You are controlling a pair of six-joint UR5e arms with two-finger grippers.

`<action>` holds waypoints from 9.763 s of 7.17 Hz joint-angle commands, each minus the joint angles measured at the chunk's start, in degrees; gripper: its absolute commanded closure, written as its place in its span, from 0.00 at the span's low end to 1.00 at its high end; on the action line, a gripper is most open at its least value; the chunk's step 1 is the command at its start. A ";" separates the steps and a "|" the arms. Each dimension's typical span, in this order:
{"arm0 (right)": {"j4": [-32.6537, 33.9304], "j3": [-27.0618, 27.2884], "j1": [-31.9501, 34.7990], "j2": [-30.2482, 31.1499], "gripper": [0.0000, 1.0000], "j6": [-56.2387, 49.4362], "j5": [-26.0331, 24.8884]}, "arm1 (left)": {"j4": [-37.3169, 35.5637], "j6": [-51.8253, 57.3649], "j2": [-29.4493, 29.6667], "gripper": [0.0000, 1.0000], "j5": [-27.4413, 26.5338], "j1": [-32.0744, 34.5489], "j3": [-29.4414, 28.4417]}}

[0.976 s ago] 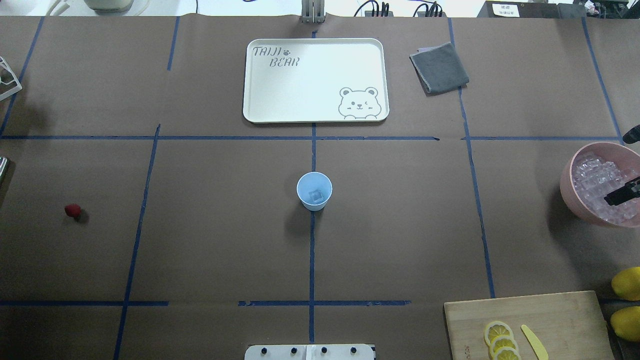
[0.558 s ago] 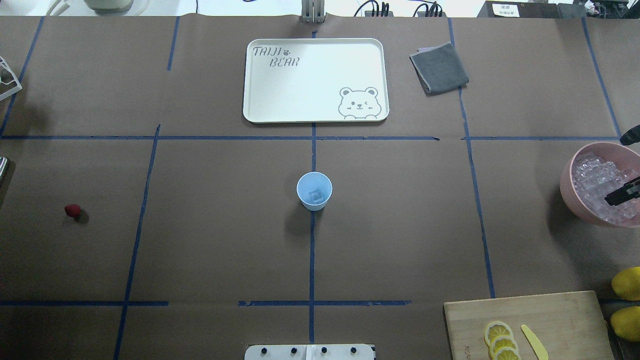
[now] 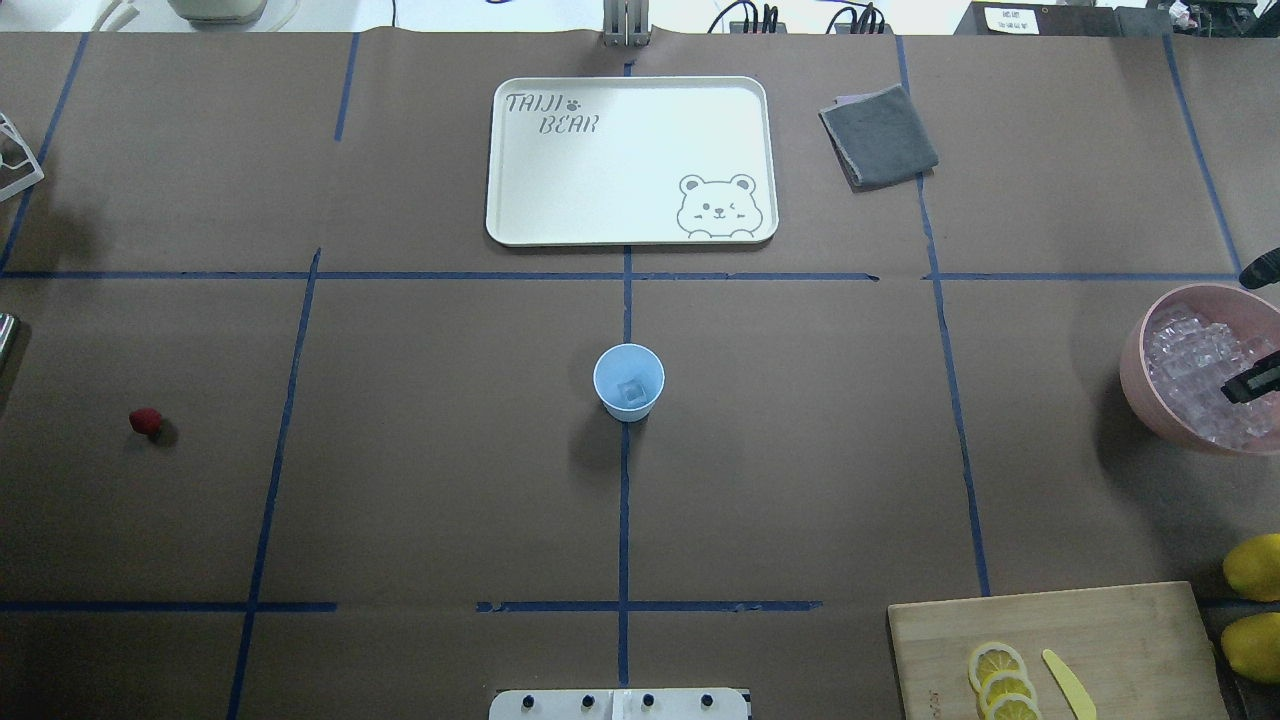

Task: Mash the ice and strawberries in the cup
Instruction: 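Lower the right gripper into the bowl and grasp another ice cube, then carry the ice cube with the right gripper to the cup and drop it in, then move the right gripper back to the pink bowl, then grasp a third ice cube from the bowl with the right gripper, then carry the ice cube with the right gripper to the cup and release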

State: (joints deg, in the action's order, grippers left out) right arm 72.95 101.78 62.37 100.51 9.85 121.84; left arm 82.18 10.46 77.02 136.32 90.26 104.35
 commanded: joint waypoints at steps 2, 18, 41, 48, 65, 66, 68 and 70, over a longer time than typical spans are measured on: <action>1.48 3.22 0.91 -0.14 1.00 0.69 0.59 | 0.00 0.00 -0.03 0.00 0.00 0.00 0.07; 5.47 -10.18 -31.69 -53.76 0.96 101.23 -9.16 | 0.09 -0.35 0.06 0.00 0.00 -0.09 -0.02; -2.34 -0.32 0.74 -2.16 0.01 4.38 -0.38 | 0.18 0.00 -0.03 0.00 0.09 0.00 0.68; -3.34 -1.32 -0.85 -3.22 0.30 4.47 -0.02 | 0.09 0.00 -0.30 0.00 0.00 0.00 1.30; 4.57 1.35 -32.55 -45.99 0.99 91.82 -13.25 | 0.18 0.09 -0.30 0.00 1.58 0.00 1.38; 4.48 -1.55 -33.62 -48.28 0.98 92.62 -14.51 | 0.18 0.09 -0.30 0.00 1.58 0.00 1.38; 4.57 -2.37 -34.85 -48.31 0.96 92.54 -14.61 | 0.26 0.18 -0.21 0.00 1.58 0.00 1.38; 3.96 -3.51 -34.95 -48.48 0.66 92.19 -15.31 | 0.18 0.09 -0.21 0.00 1.58 0.00 1.39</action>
State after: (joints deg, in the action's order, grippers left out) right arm 77.31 98.79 27.57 52.09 102.19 106.98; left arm 82.41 10.62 76.76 137.90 90.26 105.77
